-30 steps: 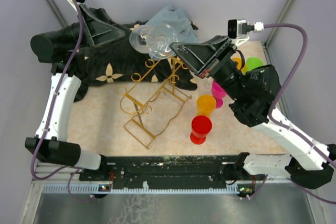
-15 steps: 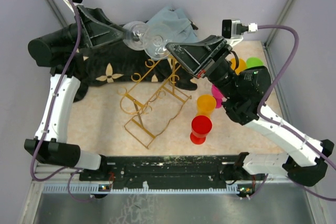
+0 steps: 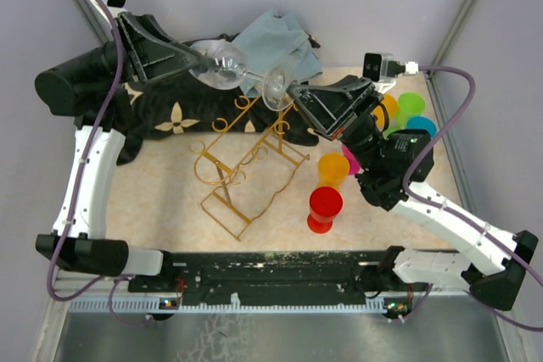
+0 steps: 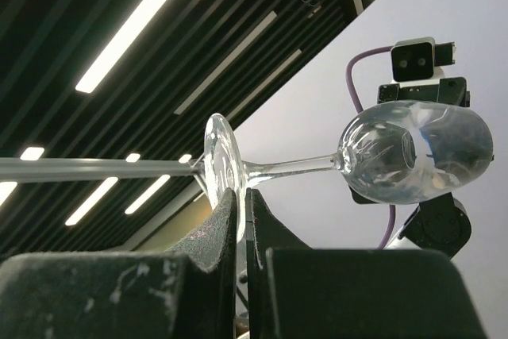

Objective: Take the wine glass off the wine glass rack
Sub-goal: Pick up the wine glass from the wine rack.

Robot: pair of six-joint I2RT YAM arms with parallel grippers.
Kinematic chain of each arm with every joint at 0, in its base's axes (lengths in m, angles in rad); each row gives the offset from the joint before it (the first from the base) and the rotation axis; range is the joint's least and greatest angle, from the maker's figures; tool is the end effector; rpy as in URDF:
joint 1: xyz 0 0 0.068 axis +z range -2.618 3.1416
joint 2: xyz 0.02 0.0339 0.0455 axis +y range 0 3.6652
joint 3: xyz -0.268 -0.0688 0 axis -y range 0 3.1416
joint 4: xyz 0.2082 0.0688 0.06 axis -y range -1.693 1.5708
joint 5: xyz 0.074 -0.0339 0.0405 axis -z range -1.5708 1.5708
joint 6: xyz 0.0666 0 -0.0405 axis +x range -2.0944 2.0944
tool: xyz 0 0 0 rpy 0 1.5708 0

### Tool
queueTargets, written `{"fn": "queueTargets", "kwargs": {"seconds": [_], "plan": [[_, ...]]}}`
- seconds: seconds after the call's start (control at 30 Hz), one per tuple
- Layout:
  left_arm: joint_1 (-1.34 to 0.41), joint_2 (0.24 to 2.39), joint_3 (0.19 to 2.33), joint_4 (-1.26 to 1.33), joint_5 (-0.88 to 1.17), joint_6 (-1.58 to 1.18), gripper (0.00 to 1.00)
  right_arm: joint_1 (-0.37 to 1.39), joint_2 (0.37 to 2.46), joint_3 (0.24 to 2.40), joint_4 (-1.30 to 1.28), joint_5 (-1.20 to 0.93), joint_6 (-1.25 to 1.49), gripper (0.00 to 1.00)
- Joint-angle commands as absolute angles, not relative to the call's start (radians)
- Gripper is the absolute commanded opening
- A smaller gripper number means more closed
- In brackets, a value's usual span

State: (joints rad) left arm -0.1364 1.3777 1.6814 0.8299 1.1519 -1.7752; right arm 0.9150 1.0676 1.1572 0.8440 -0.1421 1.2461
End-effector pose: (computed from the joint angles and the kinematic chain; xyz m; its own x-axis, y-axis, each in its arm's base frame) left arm 0.1820 -0.0864 0.5876 -0.6116 -0.3181 -0.7244 0.7898 -0.1917 -0.5826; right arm 0.0999 0.1452 0.5391 -0.6359 0.7120 -0.2977 -0.7312 -0.4325 0.5275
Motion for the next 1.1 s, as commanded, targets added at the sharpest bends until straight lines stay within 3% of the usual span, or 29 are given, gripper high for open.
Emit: {"fn": "queueTargets", "kwargs": {"seconds": [0.0, 0.53, 0.63, 0.73, 1.07], "plan": [[-0.14, 1.336, 1.707, 0.867, 1.14, -1.787, 0.41, 0.881, 1.073, 1.113, 0.911, -0.13, 1.268, 0.0], [-0.14, 1.304, 1.734, 0.898, 1.142, -1.817, 0.22, 0.827, 1.19, 0.998, 1.206, -0.131, 1.428, 0.0], [-0.14, 1.301, 1.739, 0.917, 1.142, -1.825, 0.16, 0.824, 1.228, 0.99, 1.287, -0.135, 1.457, 0.0], [-0.14, 1.297, 1.738, 0.925, 1.144, -1.83, 0.01, 0.822, 1.257, 0.99, 1.36, -0.144, 1.473, 0.0], [-0.139, 1.293, 1.748, 1.011, 1.137, -1.835, 0.0, 0.807, 1.314, 0.963, 1.586, -0.158, 1.501, 0.03]]}}
